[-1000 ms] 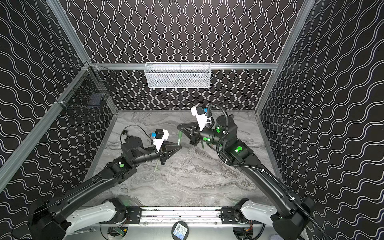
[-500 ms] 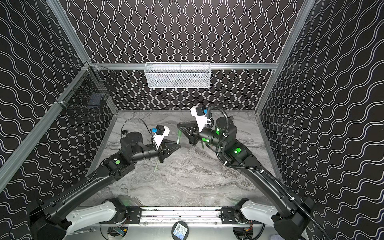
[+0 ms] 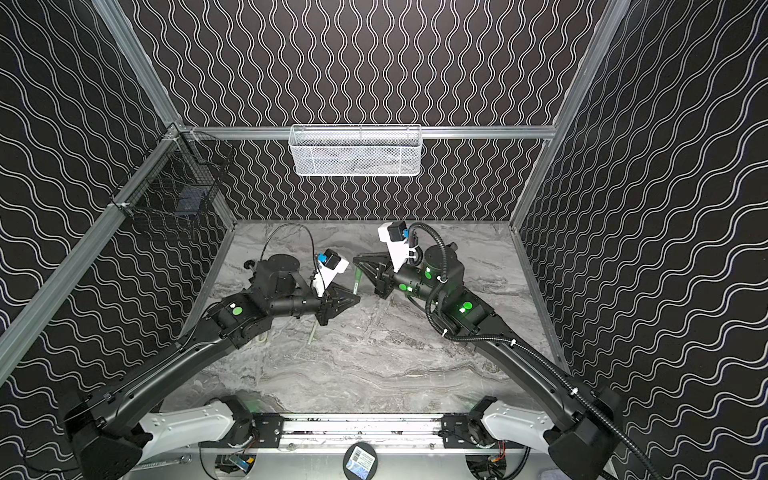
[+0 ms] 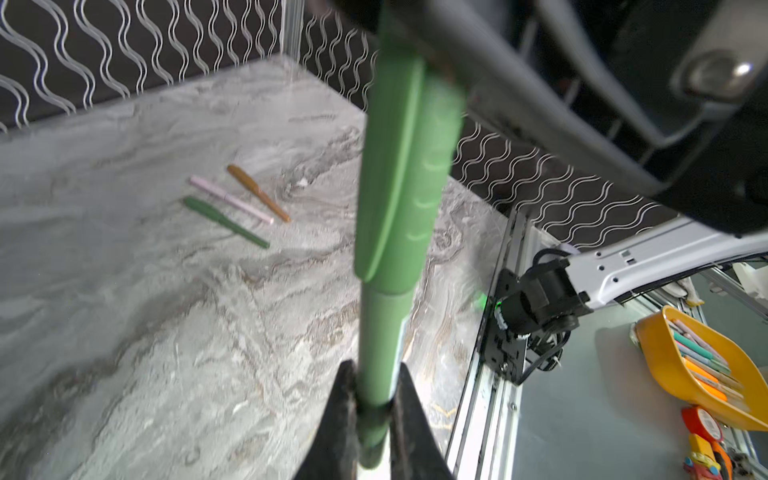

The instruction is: Insert the pens into the pen caps

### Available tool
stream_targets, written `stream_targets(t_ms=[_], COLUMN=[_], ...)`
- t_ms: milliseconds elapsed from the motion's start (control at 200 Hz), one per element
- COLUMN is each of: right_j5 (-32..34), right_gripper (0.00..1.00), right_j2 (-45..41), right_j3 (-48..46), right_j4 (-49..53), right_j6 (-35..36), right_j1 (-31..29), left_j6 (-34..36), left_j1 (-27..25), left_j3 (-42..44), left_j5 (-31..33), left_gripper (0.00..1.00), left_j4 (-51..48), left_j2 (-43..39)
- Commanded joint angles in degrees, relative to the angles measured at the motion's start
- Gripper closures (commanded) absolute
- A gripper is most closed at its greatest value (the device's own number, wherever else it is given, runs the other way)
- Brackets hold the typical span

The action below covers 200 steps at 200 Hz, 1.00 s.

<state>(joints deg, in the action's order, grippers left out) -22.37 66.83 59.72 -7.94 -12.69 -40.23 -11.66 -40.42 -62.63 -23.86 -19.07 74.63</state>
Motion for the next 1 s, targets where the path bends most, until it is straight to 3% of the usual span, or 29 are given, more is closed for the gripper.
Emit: stream_targets(t_ms=[0, 320, 996], right_j5=[-5.18, -9.14, -5.93], right_gripper=[0.98, 0.96, 0.93], right_j2=[0.49, 2.00, 4.23], right_j3=[-2.24, -6.86, -11.04], right_j4=[14.52, 10.84, 9.17], right_j6=[1.23, -2.08, -2.26], right_j1=[-0.47, -0.63, -2.56], left_j6=[-5.44, -6.43, -9.25], left_j1=[1.88, 2.81, 3.40], left_j3=[-2.50, -5.52, -8.04], left_j5=[4.53, 2.05, 1.38], left_gripper=[1.00, 1.00, 1.00], left_j4=[55.01, 59.70, 63.75], left_j2=[0.44, 2.87, 5.11])
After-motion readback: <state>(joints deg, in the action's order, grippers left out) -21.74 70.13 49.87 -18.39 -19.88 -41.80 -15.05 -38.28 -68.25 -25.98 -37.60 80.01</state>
